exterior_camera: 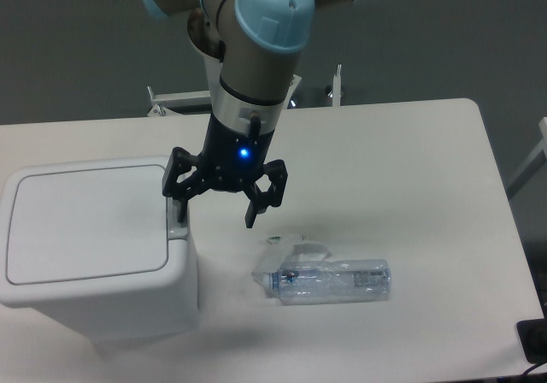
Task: Open the trash can
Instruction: 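Press the gripper fingertip on the lid edge to flip it open, then lift the gripper up away from the open trash can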
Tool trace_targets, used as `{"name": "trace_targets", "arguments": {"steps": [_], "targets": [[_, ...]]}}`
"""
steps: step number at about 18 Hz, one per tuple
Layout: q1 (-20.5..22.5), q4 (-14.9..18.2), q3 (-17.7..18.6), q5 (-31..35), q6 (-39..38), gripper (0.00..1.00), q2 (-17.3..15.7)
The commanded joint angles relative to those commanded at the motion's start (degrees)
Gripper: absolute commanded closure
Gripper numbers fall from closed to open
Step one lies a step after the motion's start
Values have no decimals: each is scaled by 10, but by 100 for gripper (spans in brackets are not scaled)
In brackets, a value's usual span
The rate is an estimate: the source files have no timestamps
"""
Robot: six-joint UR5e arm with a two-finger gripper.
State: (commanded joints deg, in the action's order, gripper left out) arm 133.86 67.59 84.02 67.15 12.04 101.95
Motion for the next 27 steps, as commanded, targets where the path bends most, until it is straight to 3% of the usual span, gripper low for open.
{"name": "trace_targets", "arguments": {"steps": [17, 22, 27], "targets": [[-1, 2, -2, -1, -2, 0, 0], [3, -33, -33, 2, -7, 0, -2], [94, -42, -63, 70, 18, 0, -8]]}}
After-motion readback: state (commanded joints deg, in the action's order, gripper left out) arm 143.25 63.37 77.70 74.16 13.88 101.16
